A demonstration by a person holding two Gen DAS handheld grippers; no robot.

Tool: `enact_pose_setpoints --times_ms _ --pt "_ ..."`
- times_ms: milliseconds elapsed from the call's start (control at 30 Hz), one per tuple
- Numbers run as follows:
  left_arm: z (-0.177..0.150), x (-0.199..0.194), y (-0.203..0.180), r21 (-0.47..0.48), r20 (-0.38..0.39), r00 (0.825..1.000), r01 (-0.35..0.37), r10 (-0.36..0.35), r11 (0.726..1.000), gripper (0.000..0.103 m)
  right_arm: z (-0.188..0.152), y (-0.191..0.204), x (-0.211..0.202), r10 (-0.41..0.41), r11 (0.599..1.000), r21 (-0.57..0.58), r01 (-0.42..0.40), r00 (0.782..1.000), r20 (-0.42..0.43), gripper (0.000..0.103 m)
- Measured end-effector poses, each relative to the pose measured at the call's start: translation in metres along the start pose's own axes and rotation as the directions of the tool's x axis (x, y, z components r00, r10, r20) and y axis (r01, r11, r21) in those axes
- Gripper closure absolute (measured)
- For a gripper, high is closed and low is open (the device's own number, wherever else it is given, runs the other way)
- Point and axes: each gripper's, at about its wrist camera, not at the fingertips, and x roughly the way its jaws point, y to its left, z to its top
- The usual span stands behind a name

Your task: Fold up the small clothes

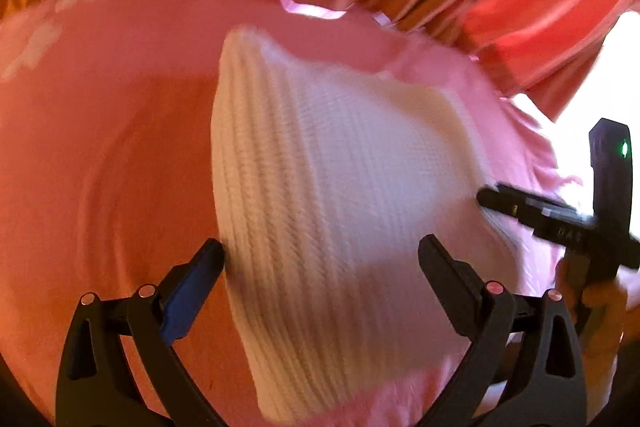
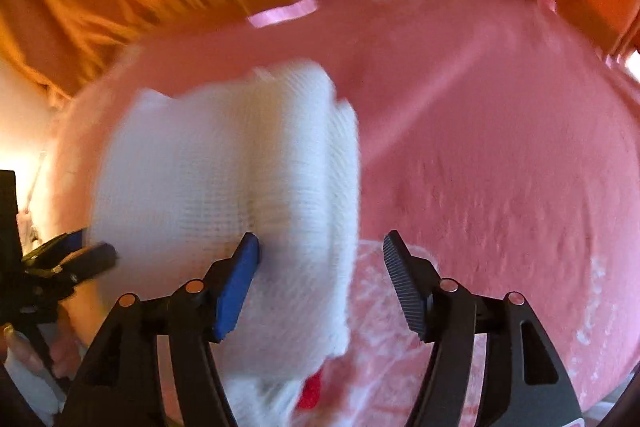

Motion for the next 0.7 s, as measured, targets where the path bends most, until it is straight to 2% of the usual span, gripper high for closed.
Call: enact_pose_setpoints --times_ms 33,67,100,167,200,233,267,300,333,367,433,467,567,633,700 --pt "0.001 0.009 0.004 -0.019 -0.02 1.0 0.009 -0.01 1.0 0.008 -0.001 -0.006 0.007 0.046 0.999 0.022 -0.045 0.999 -0.021 0.036" --pt "0.001 0.023 0.012 -0.056 -0.058 0.997 0.046 -0.05 0.997 0.006 -0.003 -0.012 0.015 0.101 0.994 0.055 -0.099 0.994 -0.034 0.034" --pt "-0.001 0.03 0.018 -0.083 -0.064 0.994 0.082 -0.087 0.993 0.005 -0.004 -0.014 0.019 0.127 0.99 0.069 -0.124 0.991 -0.04 0.028" --pt "-0.003 0.027 0.017 -0.057 -0.013 0.995 0.102 -0.103 0.993 0.005 -0.007 -0.021 0.029 0.207 0.973 0.11 -0.203 0.978 -0.027 0.026" --pt "-0.003 0.028 0.014 -0.021 -0.021 0.995 0.098 -0.099 0.995 0.005 -0.006 -0.019 0.028 0.21 0.972 0.107 -0.209 0.978 -0.005 0.023" --pt "-0.001 0.029 0.012 -0.006 -0.017 0.994 0.104 -0.104 0.995 0.006 -0.005 -0.015 0.028 0.2 0.975 0.1 -0.199 0.98 -0.003 0.026" --pt "0.0 0.028 0.012 0.006 -0.015 0.992 0.128 -0.128 0.992 0.019 -0.005 -0.011 0.029 0.226 0.97 0.088 -0.225 0.974 -0.005 0.036" --pt "0.003 0.027 0.012 0.009 -0.027 0.988 0.151 -0.151 0.989 0.027 -0.003 -0.008 0.029 0.253 0.961 0.112 -0.251 0.967 -0.003 0.056" --pt "0.006 0.024 0.012 0.006 -0.037 0.986 0.162 -0.161 0.987 0.038 -0.001 -0.005 0.028 0.246 0.963 0.117 -0.244 0.969 0.003 0.063" --pt "0.01 0.021 0.012 0.006 -0.042 0.985 0.17 -0.17 0.985 0.051 0.001 0.004 0.022 0.223 0.97 0.092 -0.224 0.975 0.019 0.065" --pt "0.02 0.007 0.013 0.019 -0.056 0.98 0.193 -0.192 0.981 0.058 0.005 0.021 0.004 0.216 0.975 0.046 -0.219 0.974 0.069 0.07" --pt "0.027 -0.003 0.015 0.032 -0.056 0.98 0.194 -0.192 0.98 0.06 0.006 0.032 -0.008 0.244 0.968 0.031 -0.248 0.964 0.106 0.07" --pt "0.036 -0.031 0.011 0.104 -0.017 0.992 0.128 -0.127 0.986 0.06 0.01 0.064 -0.035 0.28 0.96 -0.034 -0.279 0.944 0.175 0.072" --pt "0.04 -0.052 0.011 0.161 0.016 0.998 0.059 -0.063 0.985 0.059 0.01 0.081 -0.03 0.257 0.966 -0.048 -0.253 0.951 0.171 0.072" --pt "0.042 -0.059 0.012 0.194 0.036 0.999 -0.018 0.012 0.981 0.056 0.015 0.087 -0.008 0.229 0.973 -0.033 -0.227 0.966 0.119 0.072"
